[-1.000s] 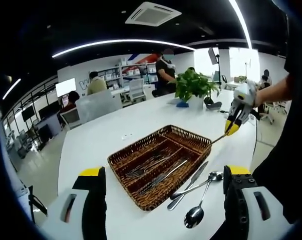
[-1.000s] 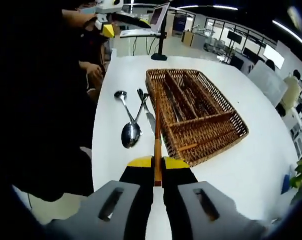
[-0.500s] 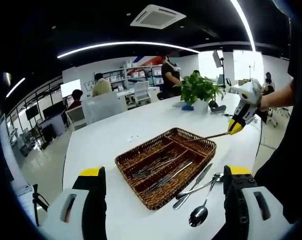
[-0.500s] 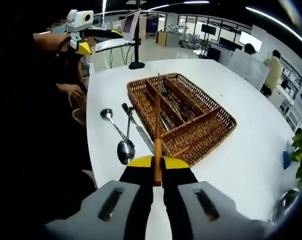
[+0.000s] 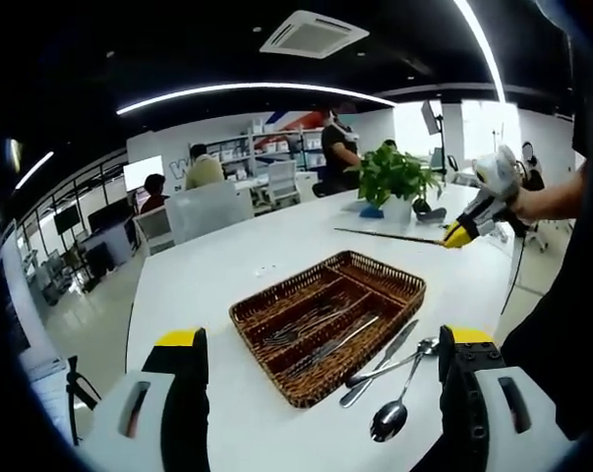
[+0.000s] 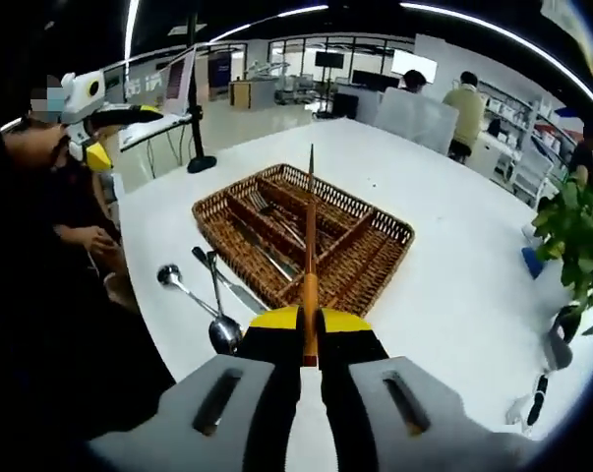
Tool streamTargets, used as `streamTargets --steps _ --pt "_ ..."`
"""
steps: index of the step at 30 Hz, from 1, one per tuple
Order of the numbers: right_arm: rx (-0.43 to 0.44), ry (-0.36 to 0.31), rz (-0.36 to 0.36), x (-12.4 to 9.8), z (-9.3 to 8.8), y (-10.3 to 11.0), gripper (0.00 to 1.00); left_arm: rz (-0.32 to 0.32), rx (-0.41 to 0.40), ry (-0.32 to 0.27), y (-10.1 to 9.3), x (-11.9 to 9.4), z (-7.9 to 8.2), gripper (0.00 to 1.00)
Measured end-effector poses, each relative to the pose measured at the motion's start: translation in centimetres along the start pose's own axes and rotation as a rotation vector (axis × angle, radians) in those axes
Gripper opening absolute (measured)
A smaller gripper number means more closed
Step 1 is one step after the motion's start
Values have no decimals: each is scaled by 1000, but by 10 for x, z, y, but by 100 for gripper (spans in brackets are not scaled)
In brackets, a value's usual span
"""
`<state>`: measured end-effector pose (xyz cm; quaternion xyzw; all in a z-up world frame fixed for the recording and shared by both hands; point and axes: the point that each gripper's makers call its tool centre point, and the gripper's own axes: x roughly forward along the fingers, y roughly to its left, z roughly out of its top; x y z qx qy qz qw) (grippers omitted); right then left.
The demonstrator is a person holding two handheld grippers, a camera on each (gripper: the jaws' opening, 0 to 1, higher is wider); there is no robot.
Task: Arrange the knives, forks, and spoons in their matching storage slots by inserting each utensil handle-first until every utensil is classified and aligned in the correct compartment
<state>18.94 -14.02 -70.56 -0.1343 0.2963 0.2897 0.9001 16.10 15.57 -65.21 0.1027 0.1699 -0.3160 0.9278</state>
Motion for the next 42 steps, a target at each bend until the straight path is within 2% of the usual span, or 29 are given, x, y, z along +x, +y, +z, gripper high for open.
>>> streamTargets --steps 1,4,5,7,9,11,14,19,23,26,28,34,42 --pt "22 -8 -29 -1 3 -4 3 0 2 3 0 0 -1 99" --pt "61 -11 -52 -2 6 -7 3 -5 -8 3 3 1 -1 99" --pt "72 -15 -60 -3 8 -7 3 -14 -16 -4 3 2 -2 99" --pt "85 -14 -83 -4 9 -9 3 -35 -58 -59 4 3 4 99" --pt "112 -20 -112 -6 11 -11 3 -41 -68 -50 10 3 1 99" --pt "140 -20 -141 -6 12 -14 3 -50 -32 -18 18 5 -6 99" --pt "193 -7 -171 -7 14 -13 3 -62 -28 -8 26 3 -3 99" --pt "193 4 -192 -3 23 -10 3 -61 -3 -26 45 5 6 99" --pt "246 5 -206 2 25 -14 3 -60 34 -21 60 9 2 99" --pt "277 11 -238 5 26 -21 3 -57 21 -36 72 9 5 99" --pt "292 7 -246 5 30 -23 3 -56 39 -49 77 6 9 99" --pt "270 -1 -257 6 43 -20 3 -56 14 -58 89 4 6 99" --pt "269 12 -266 3 49 -23 3 -77 22 -71 86 6 10 99"
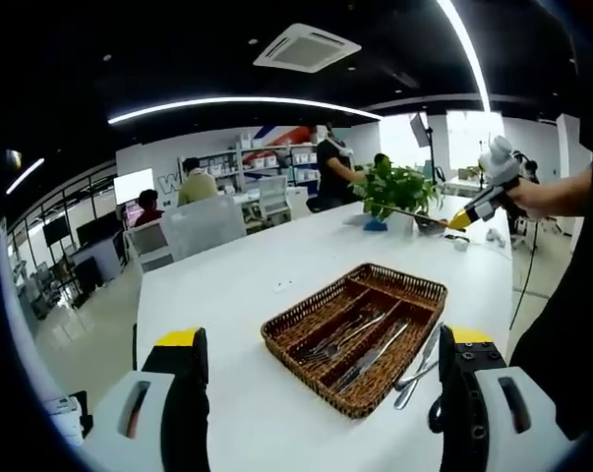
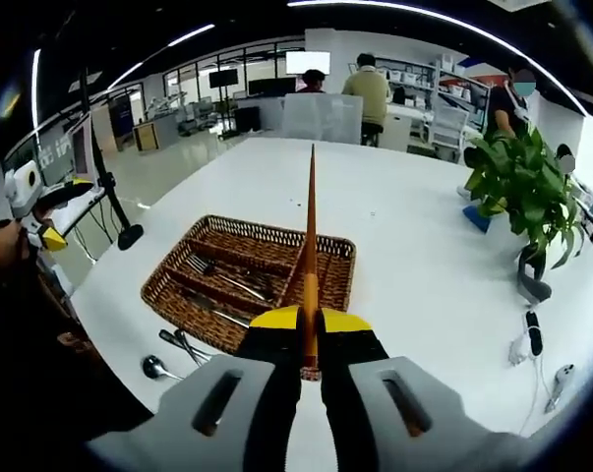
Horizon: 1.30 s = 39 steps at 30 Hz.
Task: Arrange the knives, forks, and spoons in their matching storage slots by inserting each utensil handle-first until every utensil is classified and aligned in the correct compartment
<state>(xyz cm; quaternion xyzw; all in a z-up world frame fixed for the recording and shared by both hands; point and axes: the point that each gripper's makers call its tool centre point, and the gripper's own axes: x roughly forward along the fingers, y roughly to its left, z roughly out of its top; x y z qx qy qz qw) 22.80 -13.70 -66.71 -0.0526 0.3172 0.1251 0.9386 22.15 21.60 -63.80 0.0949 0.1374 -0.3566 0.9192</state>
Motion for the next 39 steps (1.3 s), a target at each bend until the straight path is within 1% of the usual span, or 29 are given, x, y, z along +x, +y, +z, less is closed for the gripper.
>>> streamTargets --steps 3,7,15,16,18,19,21,24,26,30,34,36,39 --pt "1 1 -3 1 2 -3 3 -16 -14 -7 -3 0 1 99" --pt "4 4 -1 4 6 -7 3 -15 -14 -12 -4 2 5 99" --pt "-9 -11 -7 6 19 -12 3 -17 -8 -23 -7 5 13 99" --pt "-12 -12 -6 6 20 -12 3 -9 -20 -44 -6 5 17 99" --pt "-16 -12 -7 8 21 -13 3 -6 -38 -64 -5 4 20 99" --pt "-17 -12 -8 8 22 -14 3 -3 -36 -61 -5 4 19 99" --pt "-10 -10 -3 9 22 -14 3 16 1 -38 -2 5 14 99" --pt "-17 -9 -1 10 21 -14 3 0 -27 -28 -4 5 11 99" --pt "-11 -3 2 10 20 -14 3 8 -17 -25 -2 5 10 99" --pt "-3 3 -8 11 20 -15 3 4 -28 -19 0 6 9 99" --pt "2 6 -13 14 19 -15 3 -1 -31 9 2 9 3 99" --pt "14 6 -13 15 19 -14 3 3 -30 11 3 9 3 99" --pt "22 9 -9 23 18 -10 3 14 -39 5 8 10 2 99"
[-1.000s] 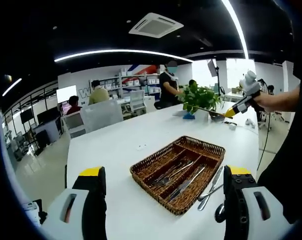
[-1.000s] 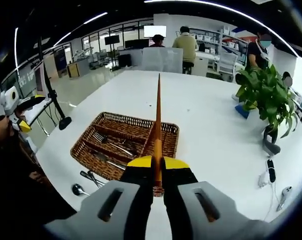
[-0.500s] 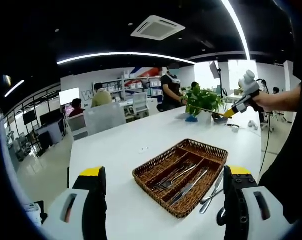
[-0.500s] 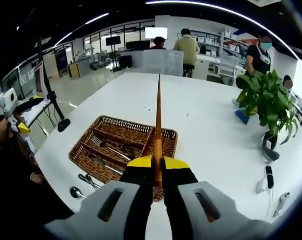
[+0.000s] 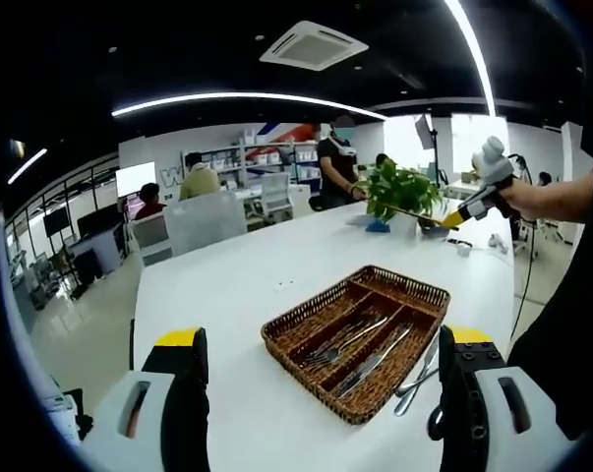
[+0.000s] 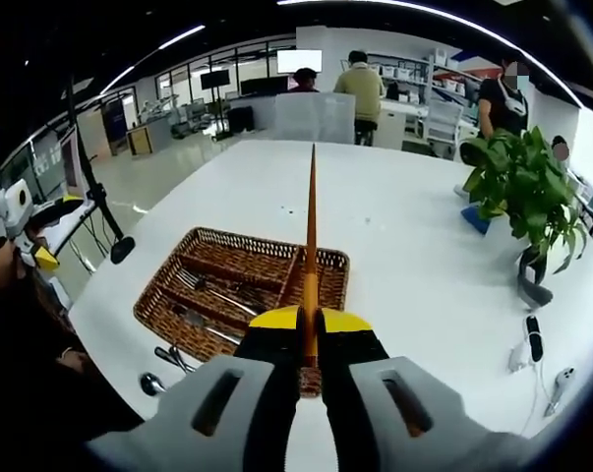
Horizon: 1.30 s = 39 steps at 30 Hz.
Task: Arrange the knives, forks, and spoons in their matching storage slots by inserting each utensil handle-first until every utensil is classified and aligned in the correct compartment
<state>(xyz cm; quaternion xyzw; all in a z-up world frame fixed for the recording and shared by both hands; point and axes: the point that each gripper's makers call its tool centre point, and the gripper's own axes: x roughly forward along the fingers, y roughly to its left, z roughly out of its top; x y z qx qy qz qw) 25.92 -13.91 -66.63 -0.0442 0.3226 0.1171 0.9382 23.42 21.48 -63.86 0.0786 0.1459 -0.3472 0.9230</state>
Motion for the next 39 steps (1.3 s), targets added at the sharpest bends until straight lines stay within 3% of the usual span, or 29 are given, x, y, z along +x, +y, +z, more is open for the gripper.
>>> streamTargets --steps 10,29,39 --pt "21 23 6 15 -5 12 3 -10 20 11 0 5 -5 99" --pt "69 92 -2 28 -46 13 3 -25 -7 20 2 6 -11 99" --pt "74 107 -16 40 -58 12 3 -18 -6 8 3 5 -9 99"
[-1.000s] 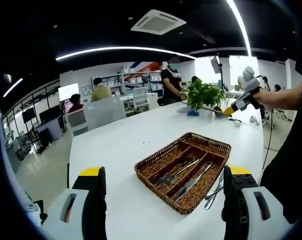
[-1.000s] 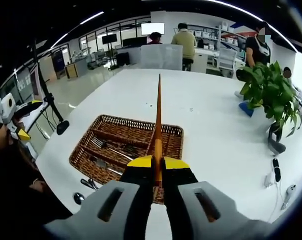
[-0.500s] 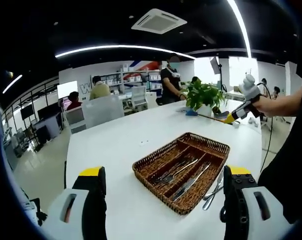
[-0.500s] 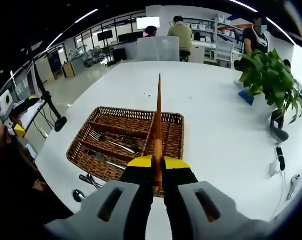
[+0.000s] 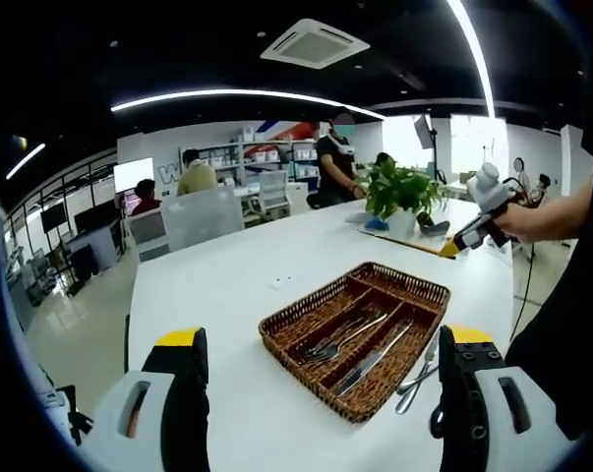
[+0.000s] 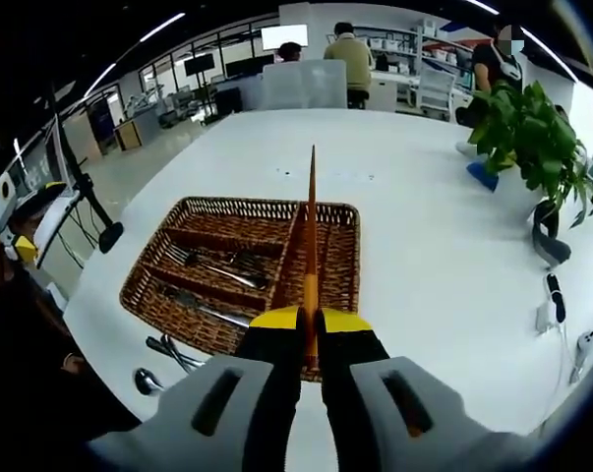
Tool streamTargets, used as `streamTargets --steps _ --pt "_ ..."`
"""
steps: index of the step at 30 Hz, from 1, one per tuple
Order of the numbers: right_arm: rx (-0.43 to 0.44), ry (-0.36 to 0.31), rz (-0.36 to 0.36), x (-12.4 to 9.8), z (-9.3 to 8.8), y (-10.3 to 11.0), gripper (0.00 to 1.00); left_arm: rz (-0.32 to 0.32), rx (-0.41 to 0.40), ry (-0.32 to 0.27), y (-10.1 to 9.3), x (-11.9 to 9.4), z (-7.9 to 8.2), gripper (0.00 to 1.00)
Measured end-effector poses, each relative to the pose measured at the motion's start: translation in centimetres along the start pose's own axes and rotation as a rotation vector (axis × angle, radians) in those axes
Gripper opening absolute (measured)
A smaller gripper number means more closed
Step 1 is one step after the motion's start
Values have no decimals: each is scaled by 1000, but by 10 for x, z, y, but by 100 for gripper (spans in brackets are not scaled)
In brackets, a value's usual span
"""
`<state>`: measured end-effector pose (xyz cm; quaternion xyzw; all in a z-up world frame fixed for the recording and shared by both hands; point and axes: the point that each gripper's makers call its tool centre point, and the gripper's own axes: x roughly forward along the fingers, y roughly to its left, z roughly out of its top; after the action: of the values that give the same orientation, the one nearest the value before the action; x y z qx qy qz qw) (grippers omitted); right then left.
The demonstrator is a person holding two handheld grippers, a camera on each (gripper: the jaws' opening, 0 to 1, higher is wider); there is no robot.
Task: Arrange the knives, forks, and spoons in their matching storage slots by inserting each utensil handle-first until every utensil is classified and aligned in the correct compartment
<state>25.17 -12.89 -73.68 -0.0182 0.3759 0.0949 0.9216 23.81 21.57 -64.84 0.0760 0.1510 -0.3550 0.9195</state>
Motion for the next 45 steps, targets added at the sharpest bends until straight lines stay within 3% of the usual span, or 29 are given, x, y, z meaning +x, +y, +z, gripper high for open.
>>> streamTargets --steps 9,20,45 --pt "29 16 -4 11 -9 0 3 1 0 -2 3 0 0 99" --pt "65 74 1 28 -37 -2 3 7 2 1 9 -1 0 99" --pt "116 151 27 56 -56 8 3 10 14 1 9 -3 4 99"
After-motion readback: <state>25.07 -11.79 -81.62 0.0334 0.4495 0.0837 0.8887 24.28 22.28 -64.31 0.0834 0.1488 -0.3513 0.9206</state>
